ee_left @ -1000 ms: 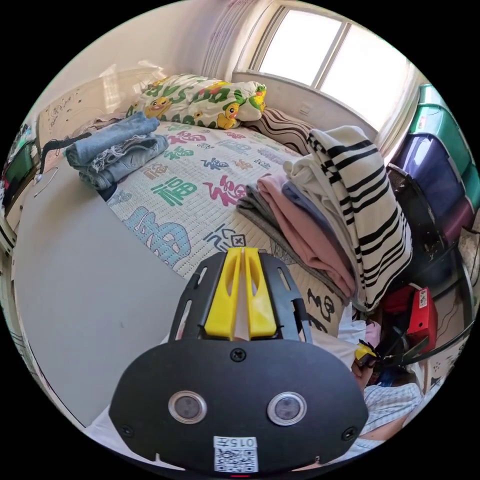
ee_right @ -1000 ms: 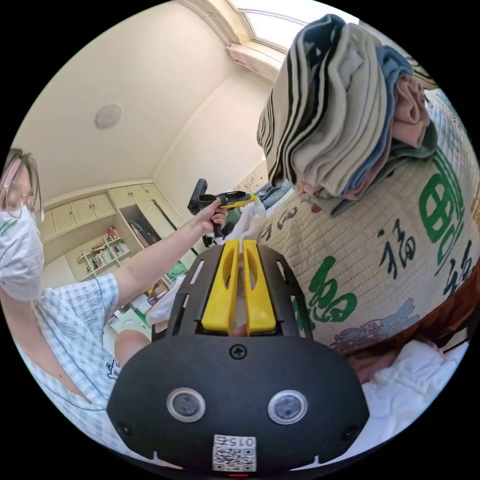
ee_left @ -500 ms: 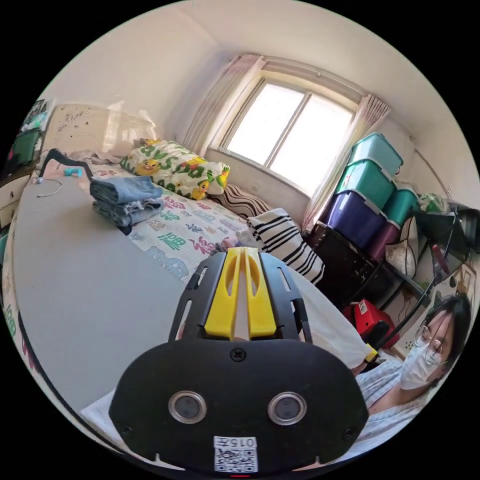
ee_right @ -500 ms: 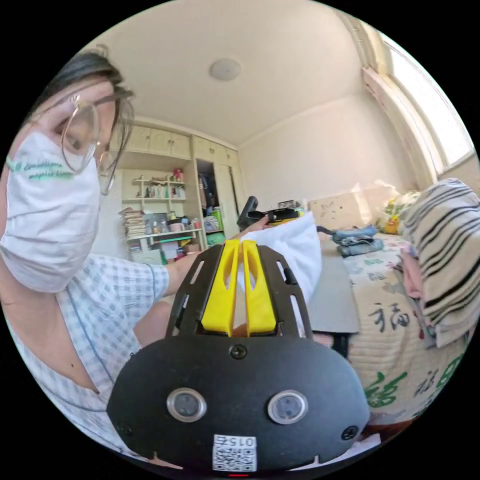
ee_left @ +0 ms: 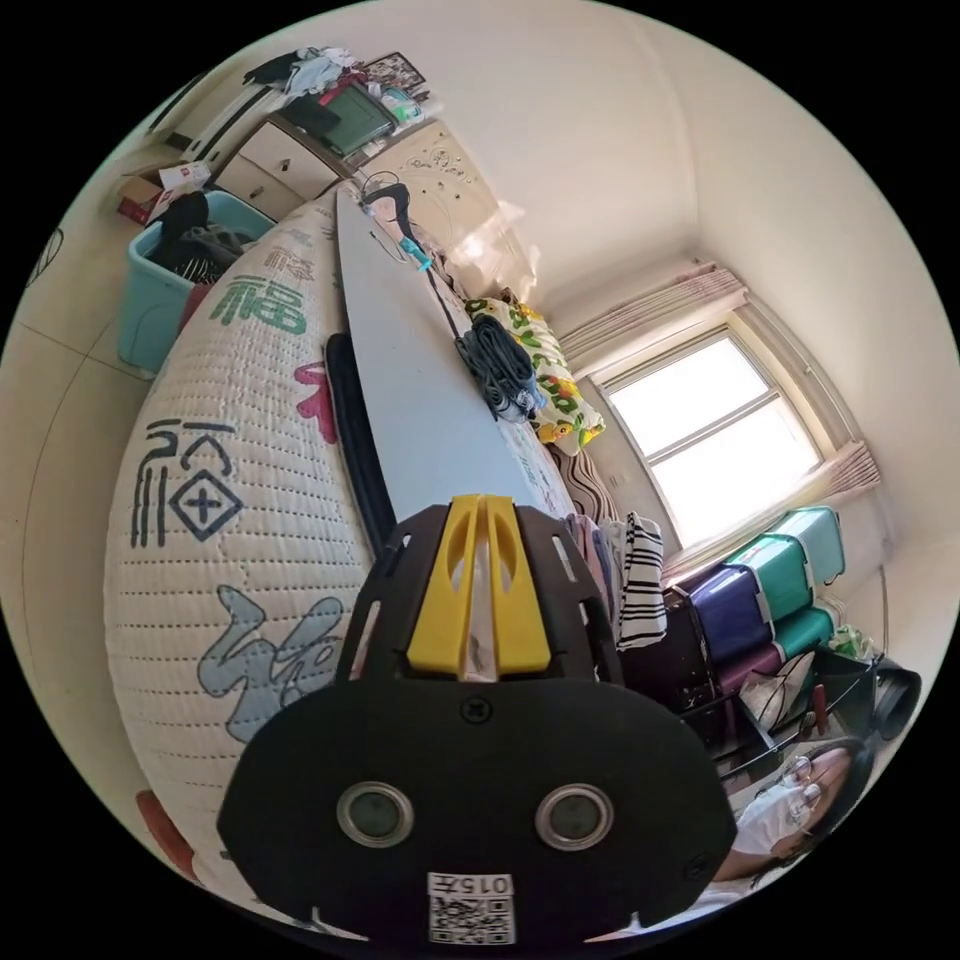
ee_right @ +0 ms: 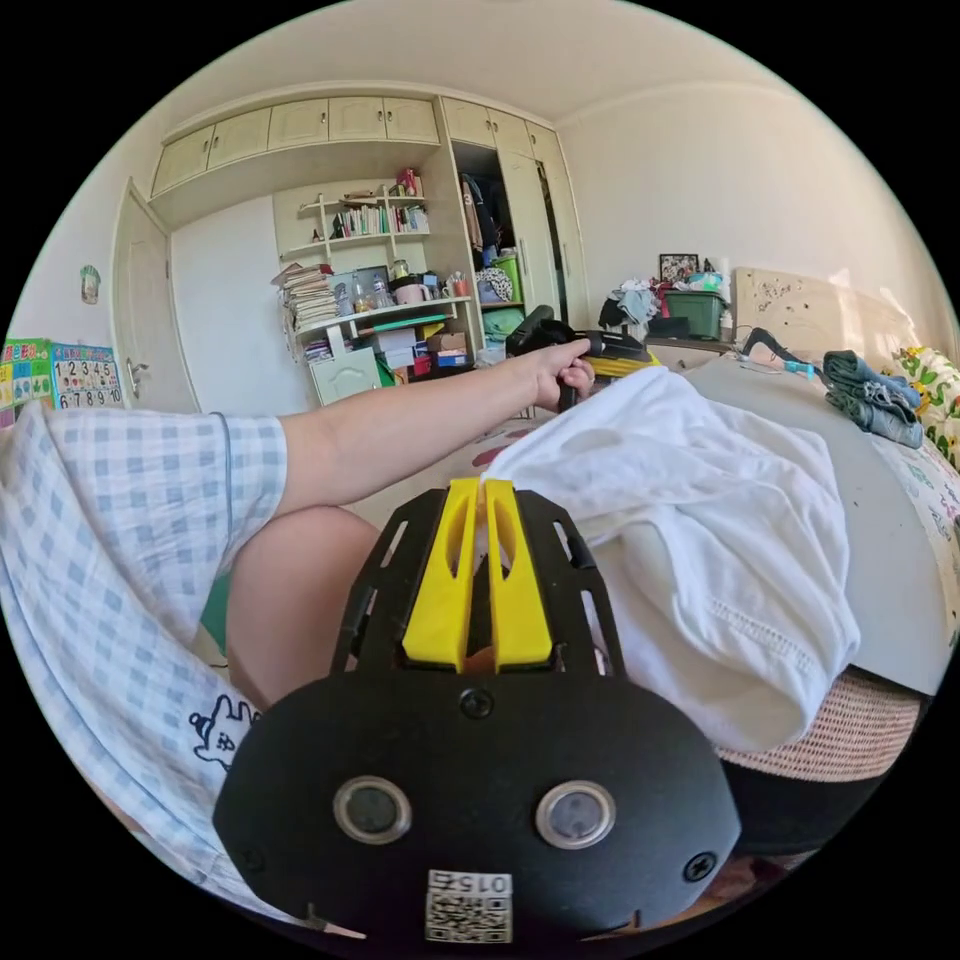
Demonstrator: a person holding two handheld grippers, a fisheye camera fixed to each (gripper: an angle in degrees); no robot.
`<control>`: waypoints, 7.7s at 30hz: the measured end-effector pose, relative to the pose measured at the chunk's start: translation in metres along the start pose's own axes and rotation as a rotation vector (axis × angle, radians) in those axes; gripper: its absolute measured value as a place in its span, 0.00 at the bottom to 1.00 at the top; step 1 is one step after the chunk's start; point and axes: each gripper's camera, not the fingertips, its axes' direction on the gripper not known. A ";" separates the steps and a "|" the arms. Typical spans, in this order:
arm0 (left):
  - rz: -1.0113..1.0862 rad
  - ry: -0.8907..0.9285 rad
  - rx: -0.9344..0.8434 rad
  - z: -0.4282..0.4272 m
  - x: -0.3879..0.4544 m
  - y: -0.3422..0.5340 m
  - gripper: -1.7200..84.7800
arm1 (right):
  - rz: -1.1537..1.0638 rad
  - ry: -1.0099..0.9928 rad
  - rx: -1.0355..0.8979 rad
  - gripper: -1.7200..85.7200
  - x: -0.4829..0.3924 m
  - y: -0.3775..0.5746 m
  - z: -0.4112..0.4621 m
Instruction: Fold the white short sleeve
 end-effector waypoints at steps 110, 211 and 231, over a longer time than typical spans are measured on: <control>0.859 -0.478 -0.062 -0.194 0.464 0.391 0.02 | 0.033 0.172 0.143 0.01 0.105 0.085 -0.126; 1.307 0.338 0.182 -0.242 0.700 0.030 0.03 | 0.006 0.724 0.457 0.01 -0.168 0.098 -0.638; 0.821 -0.117 0.017 0.159 0.661 -0.241 0.02 | 0.423 1.478 -0.348 0.01 0.315 0.016 -0.423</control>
